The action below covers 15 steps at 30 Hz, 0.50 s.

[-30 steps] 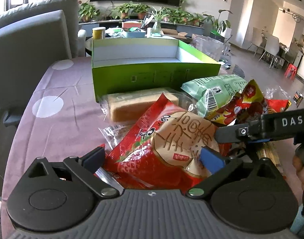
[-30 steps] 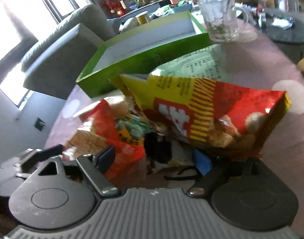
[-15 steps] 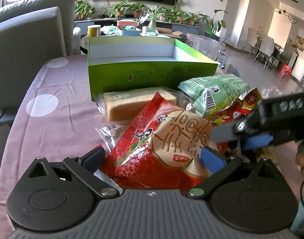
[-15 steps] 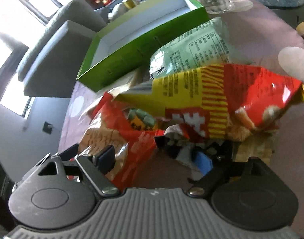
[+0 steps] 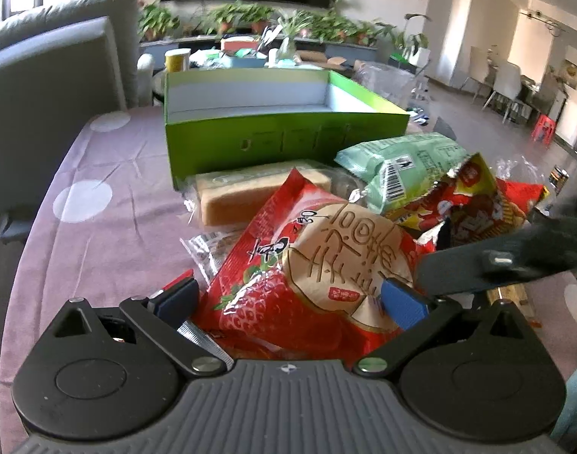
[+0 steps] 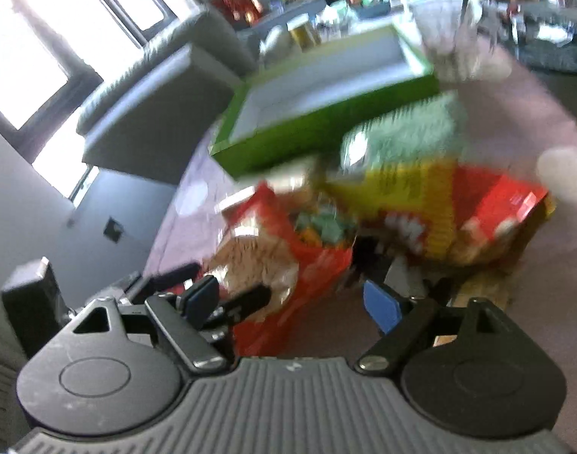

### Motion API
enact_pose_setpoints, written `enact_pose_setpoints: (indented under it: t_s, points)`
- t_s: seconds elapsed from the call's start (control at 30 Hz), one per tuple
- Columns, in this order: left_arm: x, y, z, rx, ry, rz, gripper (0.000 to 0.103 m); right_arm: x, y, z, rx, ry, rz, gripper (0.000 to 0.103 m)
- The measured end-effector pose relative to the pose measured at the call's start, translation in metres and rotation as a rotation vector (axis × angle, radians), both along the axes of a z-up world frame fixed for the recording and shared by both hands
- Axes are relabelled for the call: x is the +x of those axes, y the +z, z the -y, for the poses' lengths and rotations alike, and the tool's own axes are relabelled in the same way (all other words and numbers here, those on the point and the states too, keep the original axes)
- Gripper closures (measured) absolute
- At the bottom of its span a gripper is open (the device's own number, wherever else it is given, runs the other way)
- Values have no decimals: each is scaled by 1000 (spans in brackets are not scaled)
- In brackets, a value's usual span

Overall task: Organize snacks
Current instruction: 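Reach the right gripper into the pile and grasp the red cake-print bag, then lift the red cake-print bag with the right gripper and drop it into the green box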

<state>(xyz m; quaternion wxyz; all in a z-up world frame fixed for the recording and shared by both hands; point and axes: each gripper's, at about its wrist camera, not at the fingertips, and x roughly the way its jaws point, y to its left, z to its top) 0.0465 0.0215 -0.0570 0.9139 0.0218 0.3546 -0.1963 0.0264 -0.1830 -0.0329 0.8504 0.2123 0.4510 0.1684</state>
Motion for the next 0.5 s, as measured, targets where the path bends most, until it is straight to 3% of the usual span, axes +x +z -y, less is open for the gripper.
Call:
enact_pose_setpoints:
  t_s: [0.13,0.3,0.43,0.5]
  points:
    - [0,-1,0,-6,-13,-3,0,22,-19,1,81,-54,-101,32]
    - [0,-3,3,-11,-30,-2,0,50,-37,-15,128,-38,-186,32]
    - [-1,-1,3,-35,-24,-22,0,51,-27,-30,68,-8,-122,36]
    - [-2,2,2,-49,-20,-23,1,48,-20,-34,37,11,-75,48]
